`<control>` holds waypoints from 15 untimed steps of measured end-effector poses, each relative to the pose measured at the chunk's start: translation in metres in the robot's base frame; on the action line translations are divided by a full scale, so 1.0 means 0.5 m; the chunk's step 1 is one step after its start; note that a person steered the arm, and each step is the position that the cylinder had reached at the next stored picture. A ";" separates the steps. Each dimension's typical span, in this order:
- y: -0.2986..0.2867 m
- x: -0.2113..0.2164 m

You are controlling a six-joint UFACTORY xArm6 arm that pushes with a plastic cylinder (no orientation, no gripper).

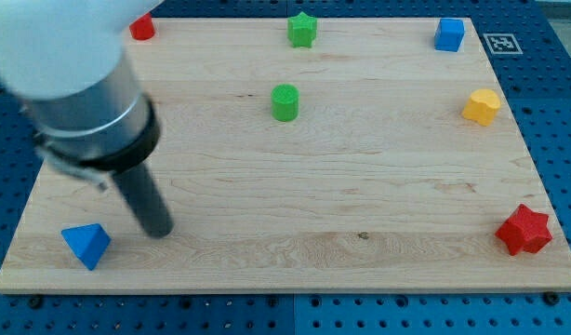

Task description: Place the green circle to the bottom center

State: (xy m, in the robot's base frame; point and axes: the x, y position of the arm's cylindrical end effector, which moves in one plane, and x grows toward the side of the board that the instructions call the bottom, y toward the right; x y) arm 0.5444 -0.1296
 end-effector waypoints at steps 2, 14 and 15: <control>0.033 -0.236; 0.427 -0.155; 0.401 -0.155</control>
State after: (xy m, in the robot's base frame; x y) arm 0.4670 0.0708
